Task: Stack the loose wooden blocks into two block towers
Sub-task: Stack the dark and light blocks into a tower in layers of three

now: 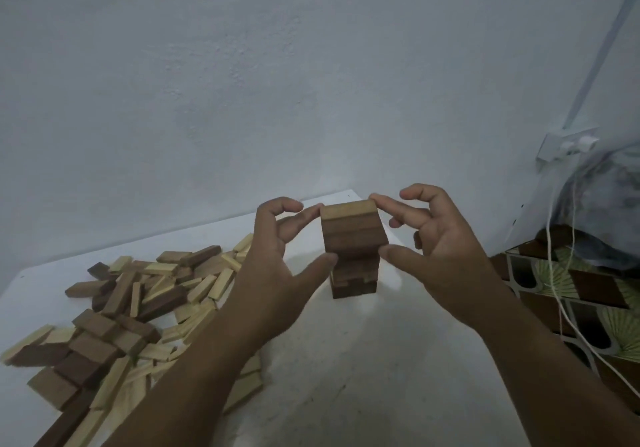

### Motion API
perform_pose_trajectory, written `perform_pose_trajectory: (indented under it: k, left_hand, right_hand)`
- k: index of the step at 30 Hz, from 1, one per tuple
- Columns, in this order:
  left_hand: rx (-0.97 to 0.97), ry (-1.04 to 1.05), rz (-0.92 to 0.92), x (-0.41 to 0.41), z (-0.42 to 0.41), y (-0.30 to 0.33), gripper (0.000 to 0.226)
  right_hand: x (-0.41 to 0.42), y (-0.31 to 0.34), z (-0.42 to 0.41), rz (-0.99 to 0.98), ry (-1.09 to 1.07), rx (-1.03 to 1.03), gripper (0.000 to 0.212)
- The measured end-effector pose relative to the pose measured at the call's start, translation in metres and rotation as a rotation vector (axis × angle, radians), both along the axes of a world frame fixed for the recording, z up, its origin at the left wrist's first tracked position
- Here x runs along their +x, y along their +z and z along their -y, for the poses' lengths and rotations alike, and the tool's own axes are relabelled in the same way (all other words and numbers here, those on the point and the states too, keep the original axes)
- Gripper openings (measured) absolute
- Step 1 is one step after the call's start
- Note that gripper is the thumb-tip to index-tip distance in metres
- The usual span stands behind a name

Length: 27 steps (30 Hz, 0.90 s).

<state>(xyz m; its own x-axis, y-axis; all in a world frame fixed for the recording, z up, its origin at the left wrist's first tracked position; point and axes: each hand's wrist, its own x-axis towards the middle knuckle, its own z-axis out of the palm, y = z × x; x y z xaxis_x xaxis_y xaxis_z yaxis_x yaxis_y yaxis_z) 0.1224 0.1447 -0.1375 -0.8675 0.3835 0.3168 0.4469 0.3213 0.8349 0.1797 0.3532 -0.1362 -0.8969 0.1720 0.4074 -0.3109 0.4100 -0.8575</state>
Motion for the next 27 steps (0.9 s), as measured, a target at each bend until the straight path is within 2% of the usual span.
perform_pose_trajectory:
  k: [8, 15, 19, 22, 24, 27]
  left_hand:
    - [-0.004, 0.018, 0.085, -0.024, -0.022, -0.010, 0.052]
    - [-0.068, 0.033, 0.125, -0.031, -0.027, -0.028, 0.052]
    - [-0.067, 0.037, 0.129, -0.032, -0.030, -0.033, 0.057]
    - [-0.067, 0.024, 0.140, -0.034, -0.028, -0.038, 0.071]
    - [-0.109, 0.030, 0.127, -0.032, -0.026, -0.042, 0.080]
    - [-0.223, 0.062, 0.106, -0.027, -0.026, -0.044, 0.078]
  right_hand:
    - [-0.033, -0.010, -0.017, 0.149, -0.003, -0.021, 0.052]
    - [-0.041, -0.031, -0.021, 0.205, -0.007, -0.005, 0.049]
    - [-0.044, -0.037, -0.022, 0.207, 0.012, -0.029, 0.048]
    - [-0.045, -0.039, -0.024, 0.226, 0.015, -0.030, 0.056]
    - [-0.043, -0.040, -0.023, 0.244, 0.009, 0.009, 0.061]
    - [-0.040, -0.046, -0.019, 0.279, -0.005, 0.176, 0.068]
